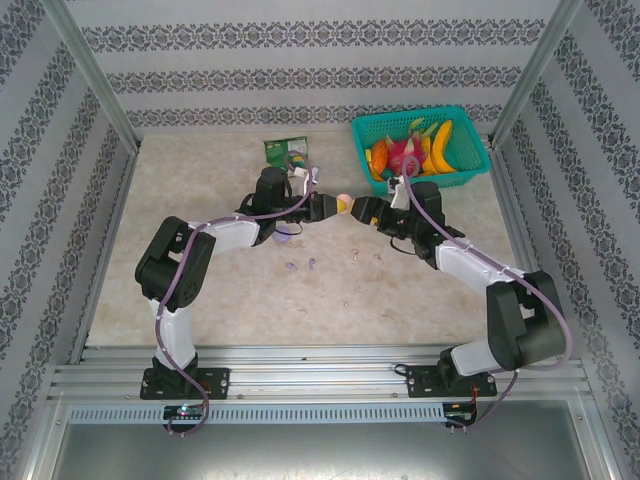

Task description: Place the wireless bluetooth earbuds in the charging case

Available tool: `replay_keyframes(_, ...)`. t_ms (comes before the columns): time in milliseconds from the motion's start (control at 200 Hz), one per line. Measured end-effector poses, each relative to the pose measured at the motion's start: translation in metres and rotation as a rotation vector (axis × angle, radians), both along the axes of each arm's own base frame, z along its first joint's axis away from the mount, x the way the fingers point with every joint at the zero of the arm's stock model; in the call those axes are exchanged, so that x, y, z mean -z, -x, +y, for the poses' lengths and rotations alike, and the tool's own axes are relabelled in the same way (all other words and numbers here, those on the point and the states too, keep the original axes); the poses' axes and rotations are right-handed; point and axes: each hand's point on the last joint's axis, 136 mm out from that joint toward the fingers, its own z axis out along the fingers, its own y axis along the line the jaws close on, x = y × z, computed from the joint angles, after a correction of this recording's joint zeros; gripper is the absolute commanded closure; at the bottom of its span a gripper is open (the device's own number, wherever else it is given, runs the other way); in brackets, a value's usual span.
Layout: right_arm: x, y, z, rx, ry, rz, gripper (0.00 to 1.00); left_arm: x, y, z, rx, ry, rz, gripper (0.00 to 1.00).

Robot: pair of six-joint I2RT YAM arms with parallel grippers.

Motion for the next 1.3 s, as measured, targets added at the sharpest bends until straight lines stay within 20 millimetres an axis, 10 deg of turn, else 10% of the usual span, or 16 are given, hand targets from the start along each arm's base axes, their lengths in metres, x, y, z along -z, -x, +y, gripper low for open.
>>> replay_keyframes(630,0.048,-0.018,-0.015,0.067,-0.001,0.098,0.29,-0.039,0.011,0.001,0.02,0.035,-0.062,0.95)
replay_keyframes(1304,-0.012,0.0,-0.017,0.037,-0.125,-0.003,0.53,-0.043,0.006,-0.004,0.016,0.092,-0.058,0.98)
